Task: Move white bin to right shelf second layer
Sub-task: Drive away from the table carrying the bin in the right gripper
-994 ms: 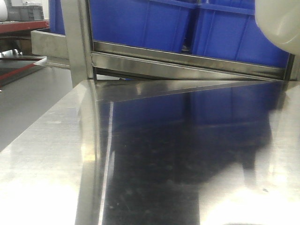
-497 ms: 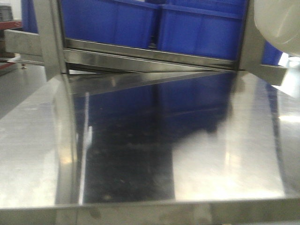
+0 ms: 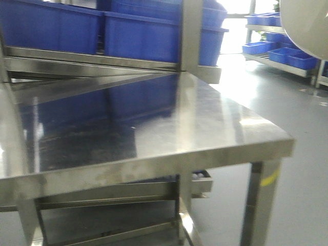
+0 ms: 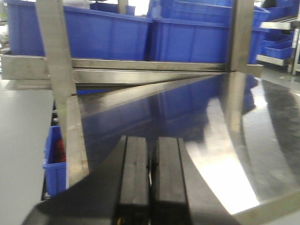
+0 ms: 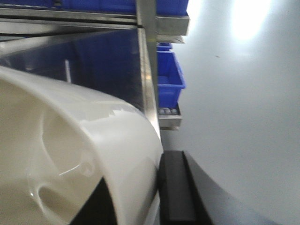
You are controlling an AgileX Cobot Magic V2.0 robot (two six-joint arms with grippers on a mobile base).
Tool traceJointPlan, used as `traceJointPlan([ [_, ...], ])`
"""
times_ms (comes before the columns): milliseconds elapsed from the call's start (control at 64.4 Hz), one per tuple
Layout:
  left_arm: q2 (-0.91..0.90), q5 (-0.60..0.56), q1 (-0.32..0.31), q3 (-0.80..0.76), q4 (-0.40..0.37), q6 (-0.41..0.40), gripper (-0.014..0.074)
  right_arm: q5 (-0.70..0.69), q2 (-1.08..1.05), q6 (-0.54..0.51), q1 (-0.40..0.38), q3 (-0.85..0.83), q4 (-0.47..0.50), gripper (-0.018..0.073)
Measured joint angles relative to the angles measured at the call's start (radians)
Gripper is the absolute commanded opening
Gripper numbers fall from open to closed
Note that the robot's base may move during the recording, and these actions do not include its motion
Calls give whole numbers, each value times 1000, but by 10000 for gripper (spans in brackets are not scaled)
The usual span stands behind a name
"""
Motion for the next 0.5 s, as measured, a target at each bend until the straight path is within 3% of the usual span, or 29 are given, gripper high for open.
traceJointPlan([
  [497, 0, 0, 0, 0, 0, 0, 85, 0, 0, 0, 0, 0, 0, 49],
])
